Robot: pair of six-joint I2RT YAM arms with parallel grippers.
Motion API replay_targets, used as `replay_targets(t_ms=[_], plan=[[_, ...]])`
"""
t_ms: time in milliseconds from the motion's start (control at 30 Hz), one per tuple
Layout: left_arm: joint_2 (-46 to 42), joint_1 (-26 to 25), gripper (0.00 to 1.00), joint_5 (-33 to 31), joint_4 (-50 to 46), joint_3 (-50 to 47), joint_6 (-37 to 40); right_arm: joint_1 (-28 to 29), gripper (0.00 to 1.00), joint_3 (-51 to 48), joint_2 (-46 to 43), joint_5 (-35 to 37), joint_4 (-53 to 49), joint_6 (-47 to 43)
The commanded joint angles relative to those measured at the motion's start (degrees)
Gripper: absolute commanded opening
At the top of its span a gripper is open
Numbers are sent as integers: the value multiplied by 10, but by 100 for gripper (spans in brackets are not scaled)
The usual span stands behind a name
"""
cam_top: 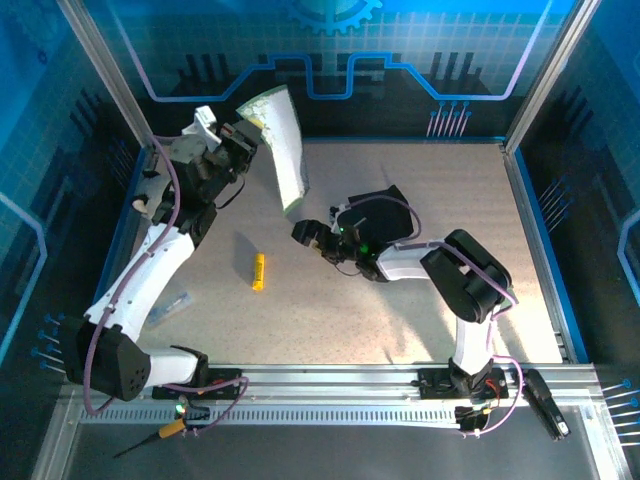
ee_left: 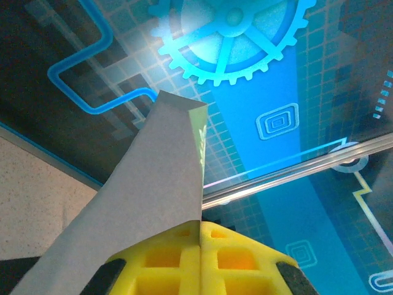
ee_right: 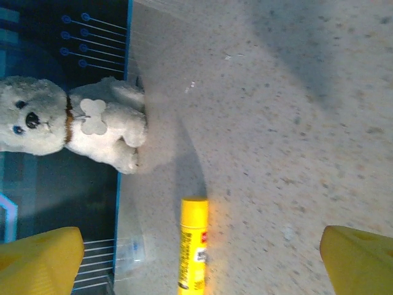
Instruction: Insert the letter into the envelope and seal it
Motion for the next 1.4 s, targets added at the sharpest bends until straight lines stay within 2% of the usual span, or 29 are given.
replay_targets(t_ms=[0, 233, 667, 1067, 1367], plan=[[-6, -7, 0, 10, 29, -9, -19, 16, 100, 38, 25, -14, 9, 20], [-6, -9, 0, 16, 24, -18, -11, 18, 100, 59, 45, -7, 38, 35], [-25, -8, 0, 11, -70, -44, 80, -15, 100, -11, -29, 15, 72, 29], [-16, -8, 0, -4, -170, -4, 207, -23, 100, -64, -133, 47, -32, -24], [11, -8, 0, 5, -181, 12, 254, -23, 100, -90, -205, 66, -122, -63]])
